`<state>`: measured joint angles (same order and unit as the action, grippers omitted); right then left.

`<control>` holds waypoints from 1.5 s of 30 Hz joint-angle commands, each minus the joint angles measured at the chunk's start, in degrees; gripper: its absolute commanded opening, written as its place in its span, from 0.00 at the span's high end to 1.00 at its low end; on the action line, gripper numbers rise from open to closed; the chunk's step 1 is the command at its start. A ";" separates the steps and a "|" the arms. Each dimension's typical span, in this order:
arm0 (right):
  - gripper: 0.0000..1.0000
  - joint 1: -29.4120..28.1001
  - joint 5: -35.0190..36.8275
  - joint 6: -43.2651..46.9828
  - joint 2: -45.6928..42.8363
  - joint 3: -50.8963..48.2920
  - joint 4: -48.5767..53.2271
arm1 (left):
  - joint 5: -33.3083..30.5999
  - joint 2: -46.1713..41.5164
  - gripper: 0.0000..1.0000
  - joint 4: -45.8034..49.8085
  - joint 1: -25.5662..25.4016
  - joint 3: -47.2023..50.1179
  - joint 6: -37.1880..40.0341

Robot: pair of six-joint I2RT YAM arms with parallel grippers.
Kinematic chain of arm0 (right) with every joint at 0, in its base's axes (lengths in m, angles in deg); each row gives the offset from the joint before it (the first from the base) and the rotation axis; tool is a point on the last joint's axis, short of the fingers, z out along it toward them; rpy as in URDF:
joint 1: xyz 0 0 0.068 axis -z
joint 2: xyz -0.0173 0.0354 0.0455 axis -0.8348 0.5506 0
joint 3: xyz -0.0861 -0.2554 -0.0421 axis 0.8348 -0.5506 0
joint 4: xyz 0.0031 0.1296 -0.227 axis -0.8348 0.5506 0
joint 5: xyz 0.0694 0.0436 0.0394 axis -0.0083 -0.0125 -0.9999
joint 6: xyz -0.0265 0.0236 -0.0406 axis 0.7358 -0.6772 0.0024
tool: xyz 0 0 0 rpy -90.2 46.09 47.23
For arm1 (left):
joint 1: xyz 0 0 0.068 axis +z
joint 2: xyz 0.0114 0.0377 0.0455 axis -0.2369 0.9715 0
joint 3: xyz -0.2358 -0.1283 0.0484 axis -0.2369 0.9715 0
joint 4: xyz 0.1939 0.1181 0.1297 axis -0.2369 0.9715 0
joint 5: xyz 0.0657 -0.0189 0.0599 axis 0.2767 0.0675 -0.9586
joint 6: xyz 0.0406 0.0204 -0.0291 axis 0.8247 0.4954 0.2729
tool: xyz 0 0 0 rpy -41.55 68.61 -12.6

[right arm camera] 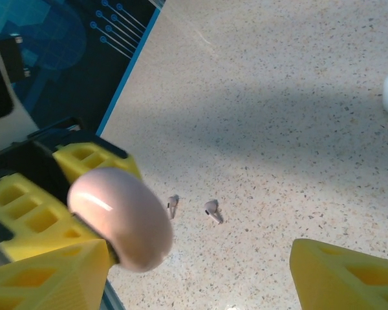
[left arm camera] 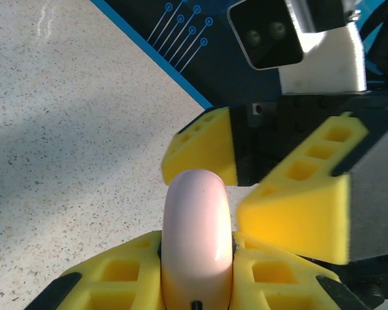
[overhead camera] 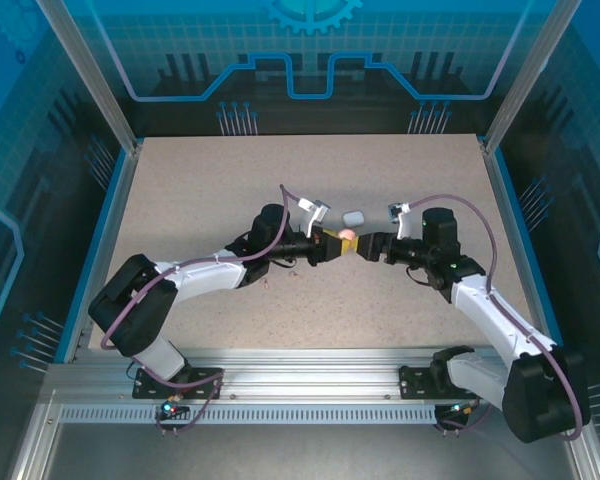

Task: Insert wireless bluetooth earbuds into charging case

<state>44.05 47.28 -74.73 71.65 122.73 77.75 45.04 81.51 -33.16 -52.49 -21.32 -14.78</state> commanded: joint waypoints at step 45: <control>0.34 -4.08 6.65 -4.76 -0.08 1.46 -1.92 | 1.93 -2.71 1.00 2.03 -0.69 -3.24 0.67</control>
<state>40.08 51.28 -80.70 70.53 124.92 76.05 45.65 79.48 -29.43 -52.73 -22.50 -15.42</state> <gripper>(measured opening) 0.667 0.222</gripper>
